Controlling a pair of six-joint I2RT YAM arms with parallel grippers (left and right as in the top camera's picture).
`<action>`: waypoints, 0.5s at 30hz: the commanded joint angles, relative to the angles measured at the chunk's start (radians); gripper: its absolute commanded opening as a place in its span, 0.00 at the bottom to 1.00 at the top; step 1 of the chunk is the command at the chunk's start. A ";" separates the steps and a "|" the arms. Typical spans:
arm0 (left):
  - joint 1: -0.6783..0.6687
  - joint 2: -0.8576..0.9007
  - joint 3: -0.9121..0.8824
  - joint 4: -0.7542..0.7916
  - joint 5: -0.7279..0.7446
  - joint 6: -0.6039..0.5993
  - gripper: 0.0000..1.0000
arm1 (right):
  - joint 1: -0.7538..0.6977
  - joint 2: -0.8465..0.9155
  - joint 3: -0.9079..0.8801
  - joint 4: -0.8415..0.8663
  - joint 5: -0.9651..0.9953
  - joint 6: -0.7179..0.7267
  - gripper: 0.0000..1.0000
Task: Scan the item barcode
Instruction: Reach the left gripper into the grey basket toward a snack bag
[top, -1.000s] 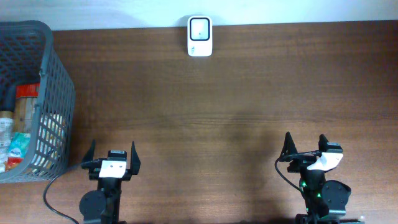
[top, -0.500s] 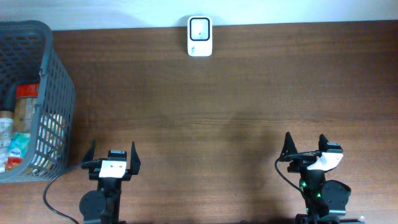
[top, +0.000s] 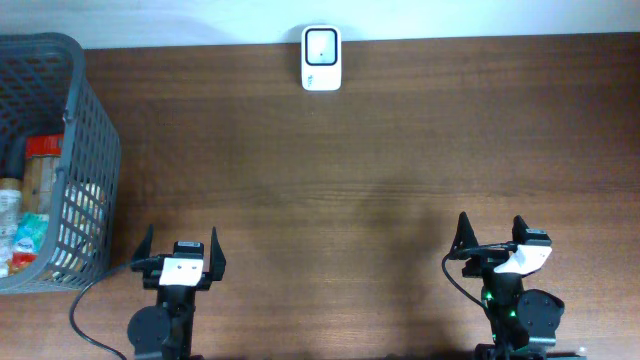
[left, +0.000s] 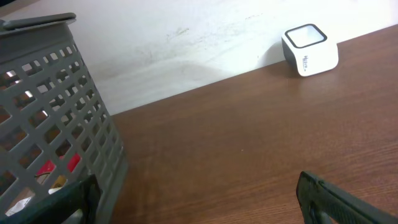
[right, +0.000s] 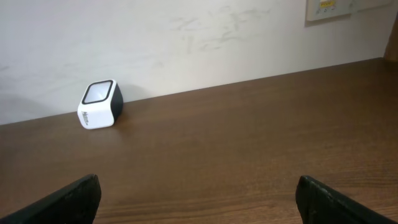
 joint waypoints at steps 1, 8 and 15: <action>0.002 -0.008 -0.007 -0.001 -0.008 0.008 0.99 | 0.010 -0.008 -0.007 -0.002 0.001 -0.003 0.99; 0.002 -0.008 -0.007 -0.001 -0.007 0.008 0.99 | 0.010 -0.008 -0.007 -0.002 0.001 -0.003 0.99; 0.002 -0.008 -0.007 -0.002 -0.008 0.008 0.99 | 0.010 -0.008 -0.007 -0.002 0.001 -0.003 0.99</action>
